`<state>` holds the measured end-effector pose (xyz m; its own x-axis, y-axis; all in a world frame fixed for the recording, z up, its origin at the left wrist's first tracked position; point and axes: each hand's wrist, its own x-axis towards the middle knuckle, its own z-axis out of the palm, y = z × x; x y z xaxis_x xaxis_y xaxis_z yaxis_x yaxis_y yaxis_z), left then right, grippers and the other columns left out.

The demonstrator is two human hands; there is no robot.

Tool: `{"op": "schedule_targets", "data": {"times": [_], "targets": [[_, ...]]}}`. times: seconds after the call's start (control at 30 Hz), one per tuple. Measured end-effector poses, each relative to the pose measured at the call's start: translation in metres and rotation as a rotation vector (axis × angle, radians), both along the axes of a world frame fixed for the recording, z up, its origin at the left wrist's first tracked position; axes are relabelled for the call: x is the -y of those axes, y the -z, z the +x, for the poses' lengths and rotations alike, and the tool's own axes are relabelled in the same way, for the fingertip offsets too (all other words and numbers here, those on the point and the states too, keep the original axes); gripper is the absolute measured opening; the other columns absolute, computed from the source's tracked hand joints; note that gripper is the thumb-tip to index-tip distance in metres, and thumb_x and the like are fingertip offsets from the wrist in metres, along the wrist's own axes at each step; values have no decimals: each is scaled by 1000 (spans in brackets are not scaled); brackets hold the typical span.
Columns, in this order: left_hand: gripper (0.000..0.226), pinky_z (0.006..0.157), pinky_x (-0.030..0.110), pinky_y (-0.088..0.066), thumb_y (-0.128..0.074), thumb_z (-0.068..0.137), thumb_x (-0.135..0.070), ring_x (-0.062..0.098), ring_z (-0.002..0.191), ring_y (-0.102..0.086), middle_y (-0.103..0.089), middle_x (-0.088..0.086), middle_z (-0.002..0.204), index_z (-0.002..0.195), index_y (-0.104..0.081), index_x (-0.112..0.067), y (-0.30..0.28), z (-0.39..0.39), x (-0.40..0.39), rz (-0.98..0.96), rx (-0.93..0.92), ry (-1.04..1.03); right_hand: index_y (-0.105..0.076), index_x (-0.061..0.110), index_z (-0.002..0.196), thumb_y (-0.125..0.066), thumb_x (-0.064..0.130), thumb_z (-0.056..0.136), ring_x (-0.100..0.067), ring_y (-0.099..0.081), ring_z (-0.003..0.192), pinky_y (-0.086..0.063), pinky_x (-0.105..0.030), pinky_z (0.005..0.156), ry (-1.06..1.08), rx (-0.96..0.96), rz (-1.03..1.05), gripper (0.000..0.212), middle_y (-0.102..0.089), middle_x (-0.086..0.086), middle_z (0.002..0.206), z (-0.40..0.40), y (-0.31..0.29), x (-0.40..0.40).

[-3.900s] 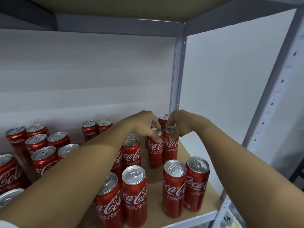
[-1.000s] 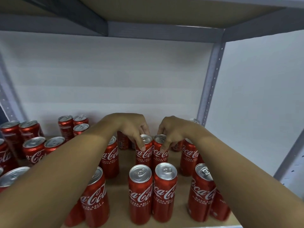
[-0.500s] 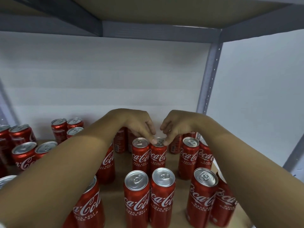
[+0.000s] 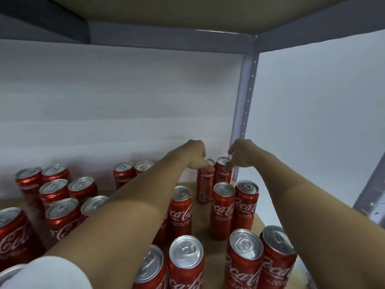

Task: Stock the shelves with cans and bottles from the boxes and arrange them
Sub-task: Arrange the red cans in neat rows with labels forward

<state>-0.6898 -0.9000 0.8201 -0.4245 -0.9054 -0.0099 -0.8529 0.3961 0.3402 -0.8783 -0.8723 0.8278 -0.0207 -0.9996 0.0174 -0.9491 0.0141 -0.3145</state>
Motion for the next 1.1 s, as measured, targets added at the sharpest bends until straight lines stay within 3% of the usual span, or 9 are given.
{"op": "schedule_targets", "data": {"times": [0.1,0.2,0.4,0.5,0.63,0.77,0.87,1.0,1.1], "targets": [[63,79,36,-56,-87,72,-57,25,90,-69,-73,9,102,108,-73,-6,9,-6,8,-17,0,-14,-61,6,135,-87,38,76,-27,-59,121,-48,-31,96,-34,11,18,72,-63,-8,133,-3,9,6],[55,72,33,-55,-89,70,-55,25,81,-72,-75,8,90,96,-75,-7,10,-6,14,-5,-13,-3,-71,6,119,-87,30,76,-25,-74,90,-61,-33,81,-68,80,68,52,-73,-10,108,-7,11,13],[71,108,43,-48,-91,74,-32,21,125,-59,-64,0,139,139,-63,-19,0,7,22,147,-43,93,-73,17,121,-86,5,73,-25,-70,101,-63,-37,82,-157,206,216,51,-71,-4,117,-17,6,22],[80,102,42,-54,-94,65,-48,18,112,-69,-68,-3,130,134,-66,-19,-1,8,23,145,-49,73,-67,14,125,-92,18,68,-25,-68,102,-64,-39,78,-121,206,237,63,-68,-7,120,-13,3,24],[57,79,36,-64,-94,59,-55,16,69,-76,-78,2,84,94,-77,-13,0,2,23,56,-27,40,-73,2,103,-96,30,61,-27,-75,81,-64,-38,67,-82,174,237,55,-75,-13,93,-9,2,28],[55,86,34,-61,-95,66,-37,13,91,-75,-78,-4,107,115,-76,-21,-3,7,28,127,-45,126,-72,7,119,-89,3,68,-29,-73,93,-64,-38,77,-136,156,243,55,-72,-10,113,-11,0,29],[76,92,35,-59,-95,64,-45,14,98,-73,-71,-5,123,131,-66,-23,-1,9,29,178,-76,116,-63,9,130,-92,8,66,-29,-70,99,-64,-38,77,-128,176,223,70,-66,-9,122,-10,1,28],[61,78,34,-63,-94,58,-59,11,69,-76,-77,-4,94,101,-76,-20,3,2,26,94,-18,68,-71,1,101,-93,38,67,-30,-75,78,-64,-39,64,-96,68,197,54,-71,-16,97,-7,1,31],[54,81,33,-62,-95,65,-43,12,83,-76,-78,-2,102,111,-77,-20,0,3,26,108,-31,105,-74,2,101,-90,27,72,-26,-76,72,-64,-40,69,-154,36,208,42,-74,-14,93,-7,-3,34]]}}
